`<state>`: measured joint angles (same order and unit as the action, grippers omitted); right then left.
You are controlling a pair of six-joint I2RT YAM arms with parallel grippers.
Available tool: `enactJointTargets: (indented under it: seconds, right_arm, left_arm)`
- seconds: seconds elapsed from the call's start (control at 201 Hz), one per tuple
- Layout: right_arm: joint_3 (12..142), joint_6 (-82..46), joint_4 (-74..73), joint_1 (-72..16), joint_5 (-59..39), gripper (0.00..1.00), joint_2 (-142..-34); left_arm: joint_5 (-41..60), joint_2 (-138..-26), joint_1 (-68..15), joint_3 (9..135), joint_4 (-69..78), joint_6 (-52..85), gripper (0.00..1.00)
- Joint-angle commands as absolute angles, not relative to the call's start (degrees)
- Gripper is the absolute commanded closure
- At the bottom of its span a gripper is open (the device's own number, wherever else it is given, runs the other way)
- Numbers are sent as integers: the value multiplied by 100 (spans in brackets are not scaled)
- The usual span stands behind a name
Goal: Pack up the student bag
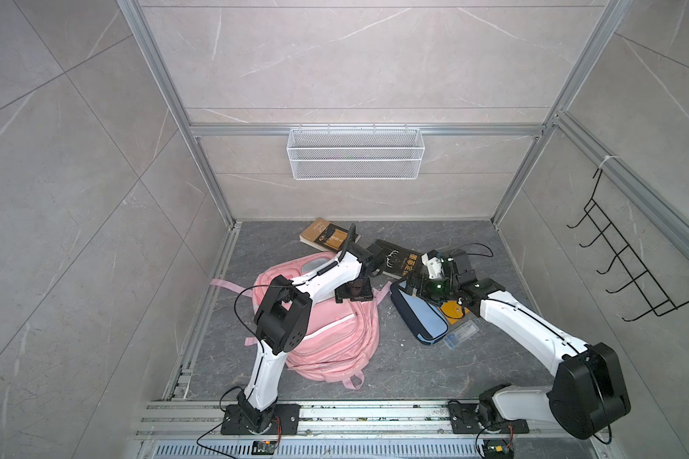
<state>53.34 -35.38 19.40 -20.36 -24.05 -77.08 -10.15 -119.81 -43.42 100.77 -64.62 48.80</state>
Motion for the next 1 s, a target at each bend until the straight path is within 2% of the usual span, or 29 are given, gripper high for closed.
enactJointTargets:
  seconds: [0.0,0.164,0.508,0.638,0.867,0.946,0.996]
  right_arm:
    - [5230,-3524,2039,-2016,-2368,2,-7491]
    - [5149,-3589,2035,-2013,-2288,2,-7390]
    - [5057,-3771,1899,-2013,-2180,2,-7383]
    - [5122,-3762,1917,-2014,-2153,2,-7452]
    - [5316,-3696,1942,-2013,-2188,2,-7640]
    - [5449,-3627,1982,-2014,-2230,2,-7756]
    - [5551,-3571,1994,-2013,-2287,3,-7845]
  left_arm:
    - [-1069,-12093,-4367,9927,-6565,5077,32]
    - [-1214,-11866,-4439,9742,-6540,5114,42]
    - [-1078,-11946,-4431,9505,-6307,4955,56]
    - [-739,-11891,-4417,9373,-5927,4745,78]
    - [-515,-11612,-4404,9191,-5691,4645,79]
    - [-392,-11402,-4399,8984,-5396,4597,100]
    - [-308,-11245,-4398,8839,-5188,4551,100]
